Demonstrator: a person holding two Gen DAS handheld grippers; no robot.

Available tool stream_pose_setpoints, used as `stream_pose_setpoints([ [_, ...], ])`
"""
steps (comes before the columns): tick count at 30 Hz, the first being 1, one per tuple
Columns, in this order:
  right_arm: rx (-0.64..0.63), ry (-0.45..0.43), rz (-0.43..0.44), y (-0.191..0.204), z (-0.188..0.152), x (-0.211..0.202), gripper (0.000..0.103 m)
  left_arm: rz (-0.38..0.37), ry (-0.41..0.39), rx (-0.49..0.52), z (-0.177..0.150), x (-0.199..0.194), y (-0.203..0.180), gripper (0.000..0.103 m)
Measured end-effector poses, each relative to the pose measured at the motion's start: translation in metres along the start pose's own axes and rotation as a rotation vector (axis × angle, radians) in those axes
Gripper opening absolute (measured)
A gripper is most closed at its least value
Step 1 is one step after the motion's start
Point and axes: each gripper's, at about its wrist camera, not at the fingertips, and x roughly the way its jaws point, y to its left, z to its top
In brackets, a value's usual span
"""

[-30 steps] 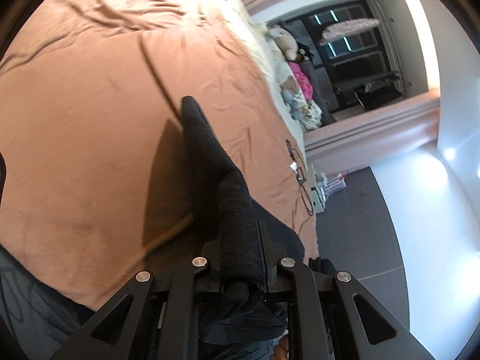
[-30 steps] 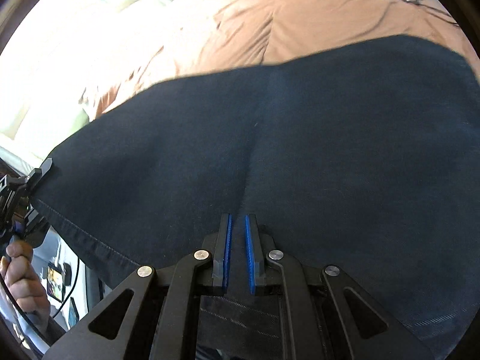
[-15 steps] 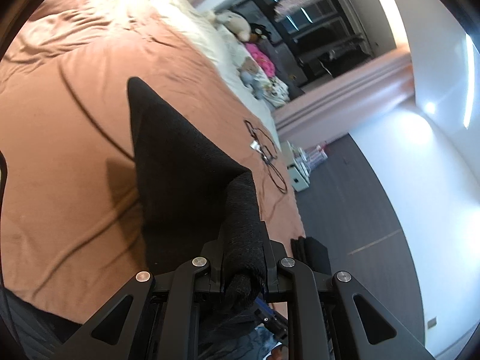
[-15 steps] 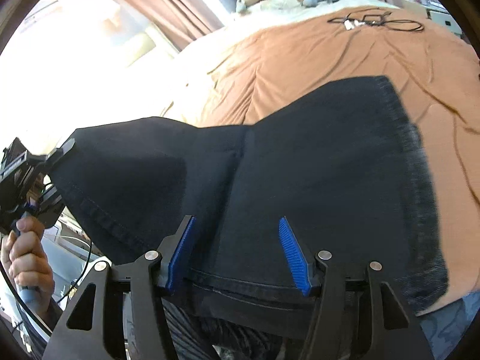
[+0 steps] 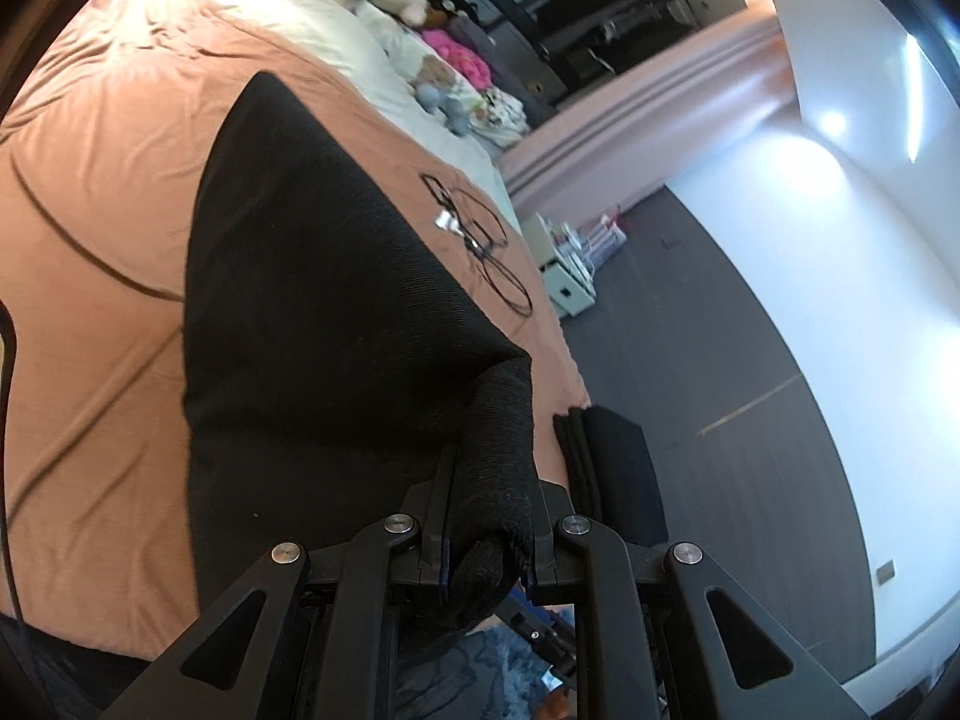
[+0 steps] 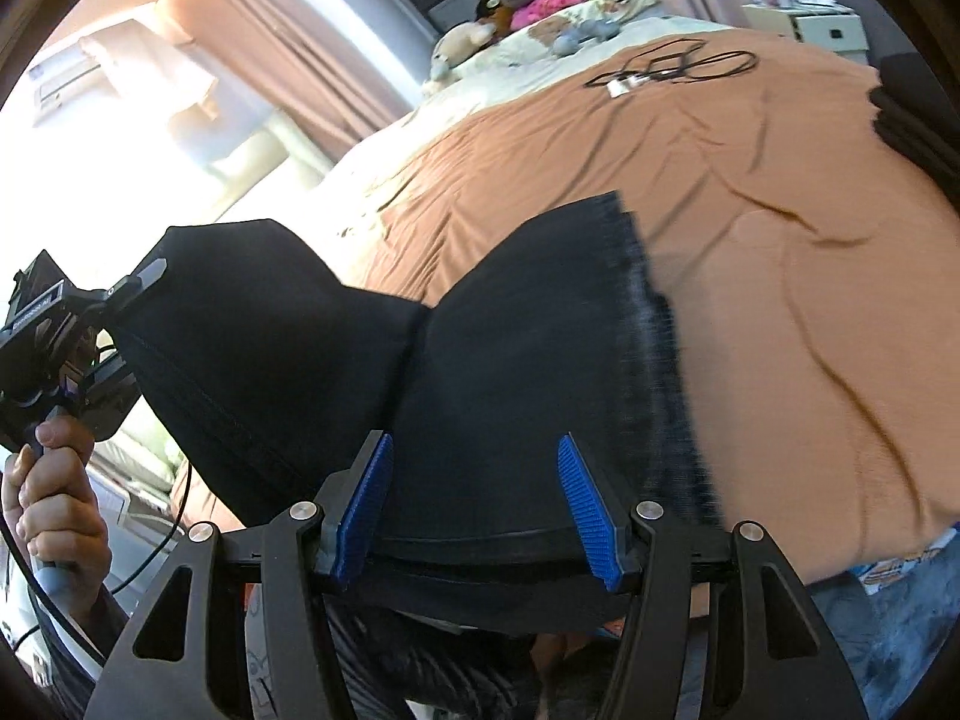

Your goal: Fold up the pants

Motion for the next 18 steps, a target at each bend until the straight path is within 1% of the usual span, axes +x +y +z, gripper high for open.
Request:
stream_pose_setpoints([
  [3,0.029,-0.015,-0.010,-0.015,-0.003,-0.009,0.056,0.006,0.030,0.022,-0.005,0.020,-0.007,0.017],
  [7,0.063,-0.023,-0.024,-0.033,-0.008,-0.020,0.056,-0.008,0.088,0.028,-0.017,0.057,-0.012,0.017],
  [9,0.078,-0.026,-0.037,-0.041,-0.011,-0.028,0.056,-0.009,0.130,0.030,-0.028,0.082,-0.014,0.017],
  [10,0.085,-0.026,-0.043,-0.045,-0.011,-0.030,0.056,-0.010,0.145,0.031,-0.035,0.089,-0.015,0.017],
  [14,0.128,-0.026,-0.078,-0.064,-0.015,-0.045,0.056,-0.006,0.254,0.024,-0.066,0.136,-0.011,0.017],
  [18,0.148,-0.032,-0.098,-0.072,-0.018,-0.060,0.056,-0.002,0.308,0.002,-0.085,0.152,0.001,0.016],
])
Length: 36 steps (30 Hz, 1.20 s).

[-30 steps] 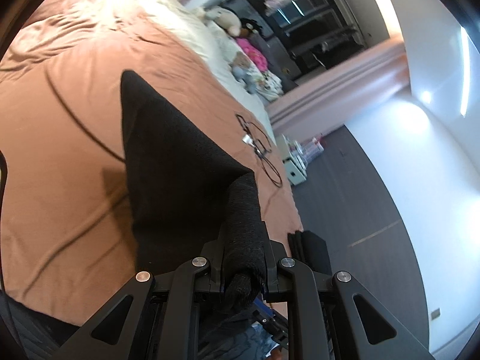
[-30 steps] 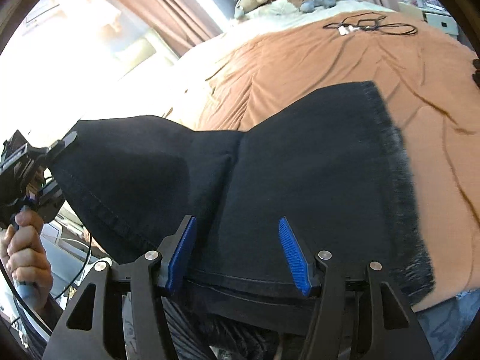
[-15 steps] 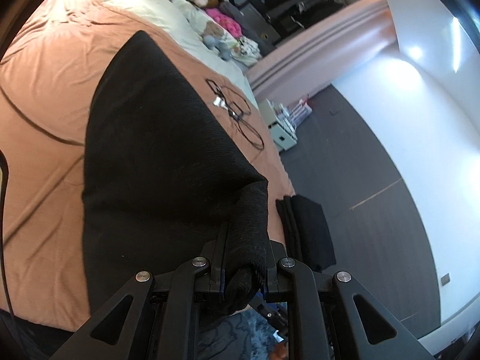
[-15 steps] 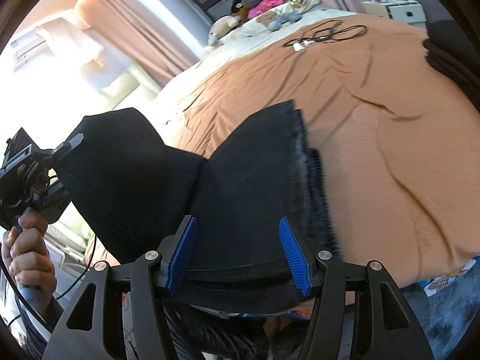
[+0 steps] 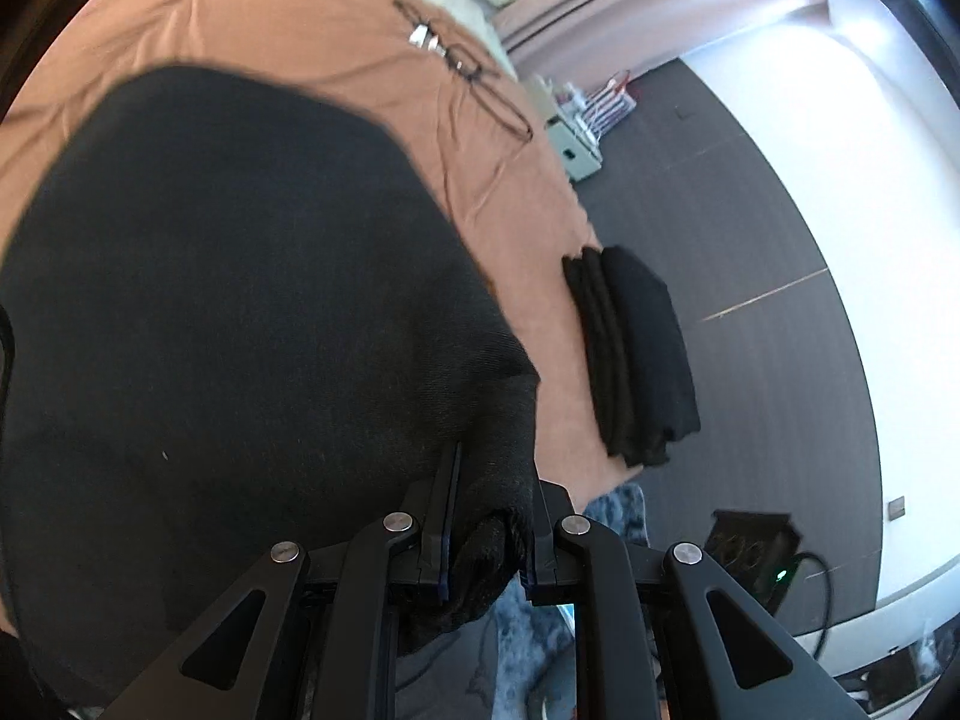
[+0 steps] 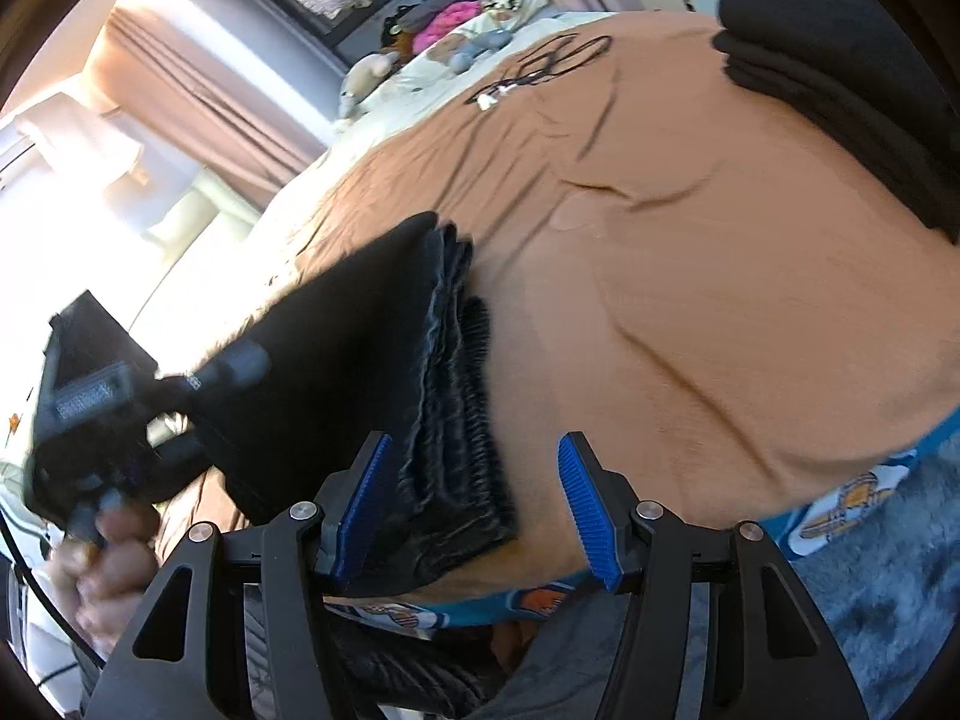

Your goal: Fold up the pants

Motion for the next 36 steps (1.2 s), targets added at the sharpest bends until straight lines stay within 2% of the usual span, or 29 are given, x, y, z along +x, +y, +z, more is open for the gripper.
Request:
stream_pose_setpoints([
  [8,-0.004,-0.003,0.004,0.007,-0.004,-0.008,0.056,-0.009,0.016,0.024,-0.014,-0.008,-0.004,0.016],
  [20,0.016,-0.007,0.011,-0.004,0.003,-0.009,0.056,0.029,0.076,0.042,-0.012,0.035,-0.011,0.017],
  [23,0.022,-0.011,0.007,-0.005,0.004,-0.013,0.056,0.030,0.110,0.037,-0.015,0.039,-0.005,0.028],
  [25,0.021,-0.011,0.008,-0.004,0.004,-0.013,0.056,0.002,0.121,0.037,-0.017,0.037,-0.005,0.049],
  [27,0.020,-0.005,0.014,-0.002,0.003,-0.012,0.056,-0.021,0.121,0.032,-0.017,0.031,-0.005,0.060],
  [36,-0.001,0.040,0.075,0.018,0.001,0.007,0.056,0.028,0.033,0.003,-0.014,-0.023,0.024,0.061],
])
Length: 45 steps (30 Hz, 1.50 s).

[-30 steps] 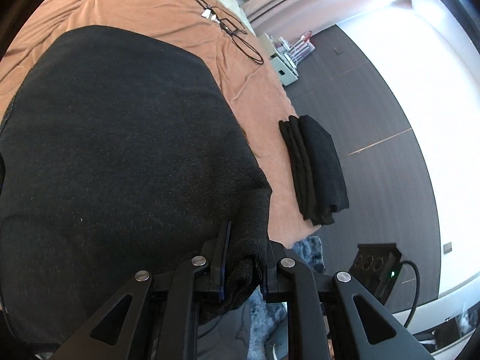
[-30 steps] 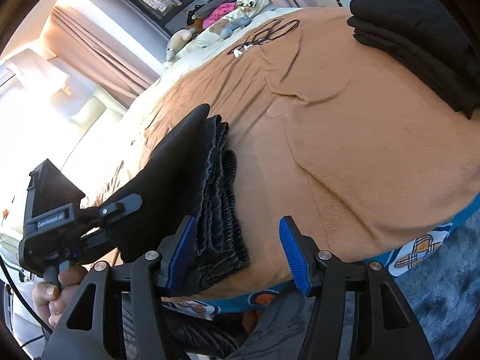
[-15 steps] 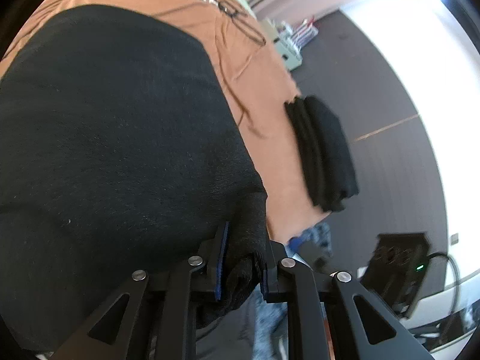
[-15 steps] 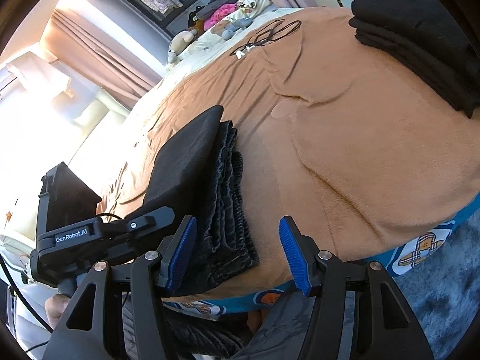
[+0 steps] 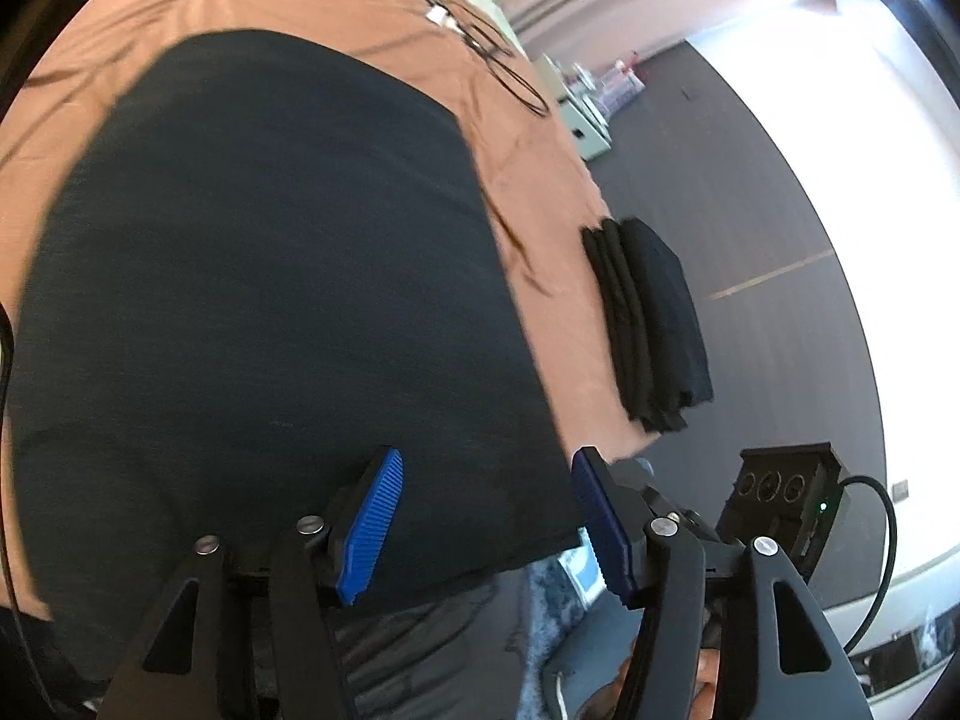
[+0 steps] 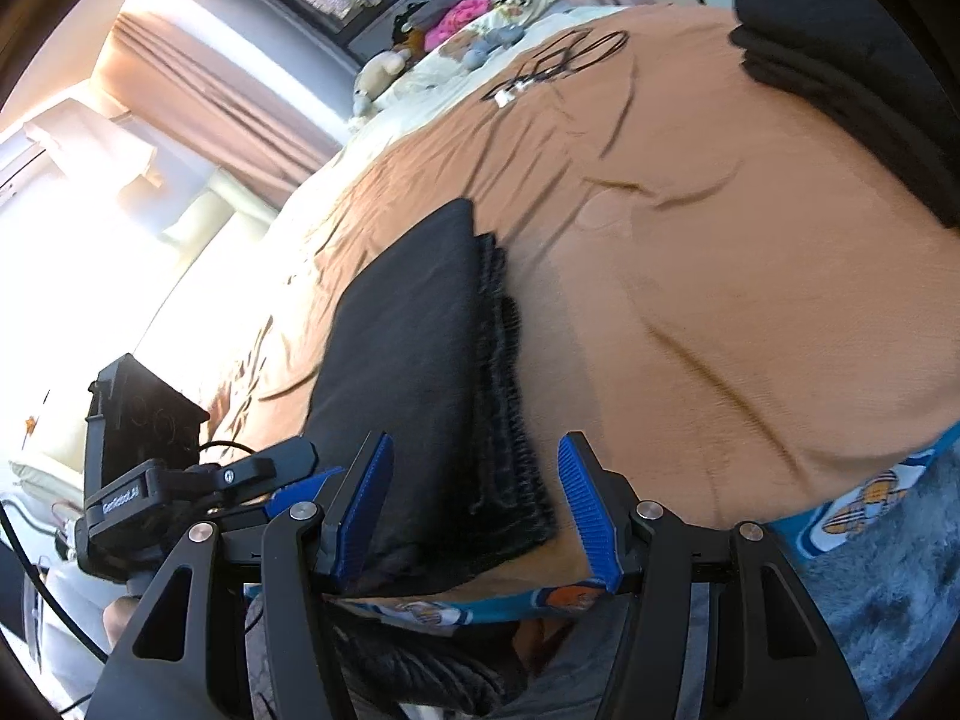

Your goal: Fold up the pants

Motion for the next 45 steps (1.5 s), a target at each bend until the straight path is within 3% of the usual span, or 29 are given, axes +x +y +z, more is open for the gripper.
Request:
stream_pose_setpoints([
  [3,-0.017,0.020,0.017,0.005,-0.001,0.008,0.050,0.035,-0.027,-0.030,0.000,-0.020,0.022,0.061],
  [7,-0.041,0.057,0.005,0.009,-0.003,0.020,0.022,0.066,-0.061,-0.062,-0.004,-0.046,0.043,0.061],
  [10,-0.046,0.058,-0.039,0.006,-0.005,0.023,0.012,0.085,-0.089,-0.074,-0.004,-0.063,0.054,0.061],
  [21,0.081,0.072,-0.157,-0.026,-0.018,0.044,0.009,0.165,-0.136,-0.143,-0.013,-0.094,0.096,0.062],
  [29,0.048,0.065,-0.079,-0.018,-0.002,0.033,0.010,0.177,-0.094,-0.189,-0.020,-0.079,0.115,0.061],
  [36,0.084,0.113,-0.009,-0.037,0.004,0.059,0.017,0.152,-0.056,-0.190,-0.031,-0.067,0.116,0.060],
  [38,0.104,0.118,0.008,-0.043,0.003,0.066,0.017,0.164,-0.059,-0.186,-0.031,-0.067,0.116,0.051],
  [40,0.120,0.118,0.021,-0.046,0.002,0.070,0.017,0.165,-0.065,-0.193,-0.030,-0.069,0.118,0.031],
  [41,0.129,0.118,0.031,-0.047,0.001,0.071,0.017,0.154,-0.074,-0.199,-0.030,-0.073,0.120,0.026],
  [45,0.139,0.133,0.063,-0.043,-0.006,0.075,0.017,0.145,-0.112,-0.182,-0.026,-0.091,0.116,0.019],
])
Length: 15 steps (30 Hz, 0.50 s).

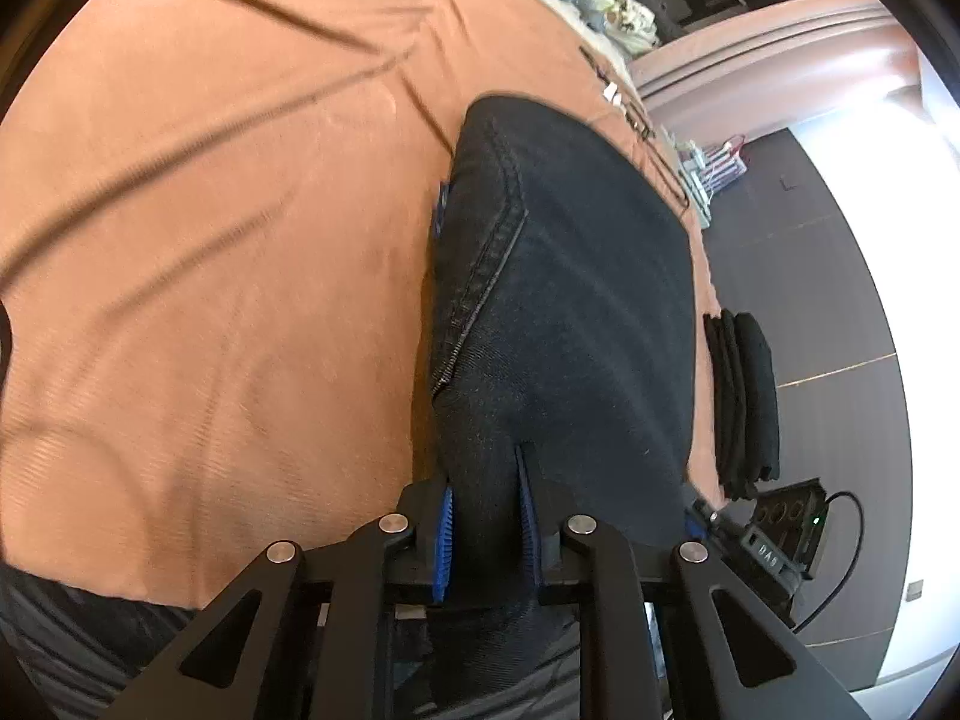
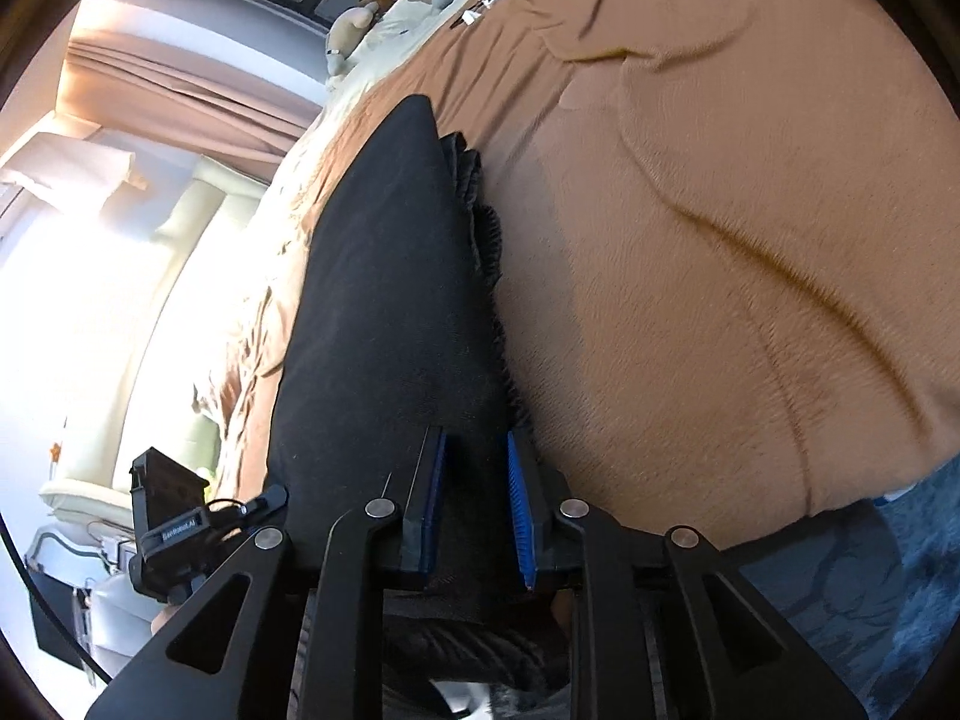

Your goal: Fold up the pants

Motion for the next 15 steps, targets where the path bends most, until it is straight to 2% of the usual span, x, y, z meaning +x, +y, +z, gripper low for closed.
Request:
stream_pose_setpoints([
  [8,-0.014,0.054,0.016,0.017,-0.015,0.022,0.017,0.016,-0.016,-0.002,0.003,-0.029,0.017,0.018],
  [11,-0.035,0.082,0.016,0.023,-0.016,0.030,0.017,0.026,0.004,-0.003,0.001,-0.030,0.024,0.019],
  [15,-0.084,0.091,-0.020,0.032,-0.004,0.029,0.017,0.047,0.020,-0.018,0.005,-0.034,0.036,0.026],
])
